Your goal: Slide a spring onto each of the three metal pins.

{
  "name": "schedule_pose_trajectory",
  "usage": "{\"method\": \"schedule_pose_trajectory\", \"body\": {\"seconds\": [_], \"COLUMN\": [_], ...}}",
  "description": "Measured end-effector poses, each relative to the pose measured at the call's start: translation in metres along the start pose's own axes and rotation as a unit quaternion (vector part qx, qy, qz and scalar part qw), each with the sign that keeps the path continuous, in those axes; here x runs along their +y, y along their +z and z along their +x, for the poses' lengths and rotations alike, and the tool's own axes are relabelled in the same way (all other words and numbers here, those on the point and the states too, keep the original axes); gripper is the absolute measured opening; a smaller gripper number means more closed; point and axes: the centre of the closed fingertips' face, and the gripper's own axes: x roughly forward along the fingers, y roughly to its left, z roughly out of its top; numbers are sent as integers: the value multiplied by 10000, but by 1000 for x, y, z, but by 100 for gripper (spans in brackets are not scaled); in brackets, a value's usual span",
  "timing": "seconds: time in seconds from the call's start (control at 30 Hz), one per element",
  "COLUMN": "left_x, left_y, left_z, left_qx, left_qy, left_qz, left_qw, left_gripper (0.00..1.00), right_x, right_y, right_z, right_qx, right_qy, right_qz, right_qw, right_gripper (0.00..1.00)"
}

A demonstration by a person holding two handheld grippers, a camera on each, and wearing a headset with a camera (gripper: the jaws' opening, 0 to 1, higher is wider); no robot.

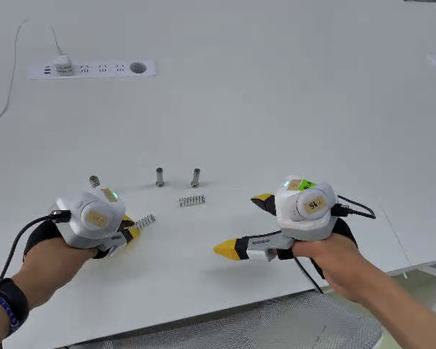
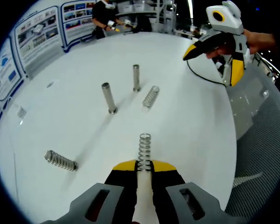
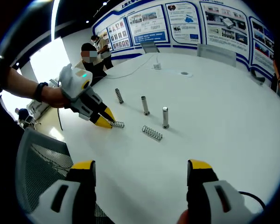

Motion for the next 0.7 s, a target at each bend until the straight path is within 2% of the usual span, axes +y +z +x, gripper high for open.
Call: {"method": "schedule_pose_trajectory", "body": {"seconds": [0.2, 0.7], "left_x": [-2, -7], "left_y": [-2, 3], "left_z": [-2, -17], "left_qx": [9, -236], "left_qy": [8, 33], "left_qz": [-207, -511], "left_qw": [9998, 9984], "left_gripper": [10, 10], "right_x": [1, 12], "right_y": [4, 10], "right_z": [-2, 3], "right_qx": [-40, -127], "right_qy": [6, 216], "right_qz": [-13, 114], "right_qw": [10000, 9996], "right_gripper": [81, 78]}}
